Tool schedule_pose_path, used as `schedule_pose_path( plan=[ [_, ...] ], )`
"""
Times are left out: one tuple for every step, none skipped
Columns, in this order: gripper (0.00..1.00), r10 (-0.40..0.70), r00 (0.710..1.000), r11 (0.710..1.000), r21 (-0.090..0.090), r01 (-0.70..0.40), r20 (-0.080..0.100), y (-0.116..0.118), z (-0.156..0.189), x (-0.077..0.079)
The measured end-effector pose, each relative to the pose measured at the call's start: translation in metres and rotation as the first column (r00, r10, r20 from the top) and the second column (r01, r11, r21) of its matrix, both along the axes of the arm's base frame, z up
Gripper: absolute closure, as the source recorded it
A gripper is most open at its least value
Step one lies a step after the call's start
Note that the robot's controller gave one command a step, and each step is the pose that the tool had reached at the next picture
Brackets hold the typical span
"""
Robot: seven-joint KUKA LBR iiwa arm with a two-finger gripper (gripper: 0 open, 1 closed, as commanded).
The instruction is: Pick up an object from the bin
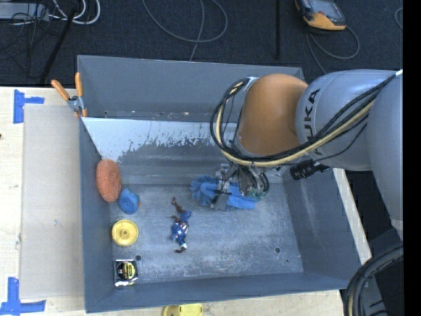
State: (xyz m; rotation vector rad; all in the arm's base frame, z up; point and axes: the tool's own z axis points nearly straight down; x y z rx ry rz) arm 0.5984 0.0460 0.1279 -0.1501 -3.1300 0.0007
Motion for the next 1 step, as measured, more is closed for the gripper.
schedule_pose_path(
  plan=[
    [1.00, 0.000, 1.000, 1.000, 0.000, 0.000, 0.006, 0.0000, 0.0198, 0.0015]
  ],
)
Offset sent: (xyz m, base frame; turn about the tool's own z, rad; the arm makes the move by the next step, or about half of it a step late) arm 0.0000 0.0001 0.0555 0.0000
